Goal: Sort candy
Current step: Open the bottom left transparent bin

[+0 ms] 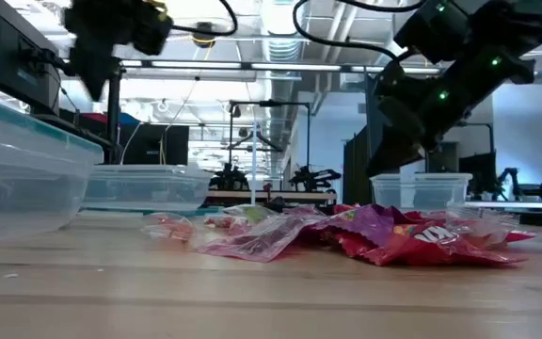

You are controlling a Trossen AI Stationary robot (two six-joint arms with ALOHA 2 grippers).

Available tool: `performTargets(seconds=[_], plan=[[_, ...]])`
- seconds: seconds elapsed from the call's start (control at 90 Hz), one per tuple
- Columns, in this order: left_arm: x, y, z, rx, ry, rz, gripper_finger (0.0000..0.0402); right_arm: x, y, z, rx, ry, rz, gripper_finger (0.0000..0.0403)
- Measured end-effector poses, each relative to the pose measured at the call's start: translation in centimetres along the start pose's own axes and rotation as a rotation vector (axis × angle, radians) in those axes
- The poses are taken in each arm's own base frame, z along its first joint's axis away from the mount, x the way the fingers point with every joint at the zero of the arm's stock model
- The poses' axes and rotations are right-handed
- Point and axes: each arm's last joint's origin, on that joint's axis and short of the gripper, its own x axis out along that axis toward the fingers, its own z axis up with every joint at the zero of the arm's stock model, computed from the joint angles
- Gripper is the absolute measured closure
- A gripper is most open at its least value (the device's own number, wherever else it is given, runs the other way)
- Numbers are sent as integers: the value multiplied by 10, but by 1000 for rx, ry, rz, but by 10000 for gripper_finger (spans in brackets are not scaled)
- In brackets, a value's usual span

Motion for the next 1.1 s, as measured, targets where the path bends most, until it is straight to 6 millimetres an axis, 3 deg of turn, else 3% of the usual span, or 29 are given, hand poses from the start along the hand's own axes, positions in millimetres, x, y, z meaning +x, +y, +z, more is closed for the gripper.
performTargets(seconds=[0.322,0.533,0.667,0.778,1.1], plan=[[39,-28,-48,-7,60,-44,272,3,-5,5,-17,-4,24,283],[62,-17,-61,61,91,40,272,3,-4,7,-29,-30,35,239],[70,-7,-55,84,79,92,273,3,-4,7,-30,-29,34,234],[70,6,-38,78,-12,162,273,3,-4,7,-30,-29,35,236],[65,24,18,433,-336,220,273,4,-5,7,-28,-29,29,237]])
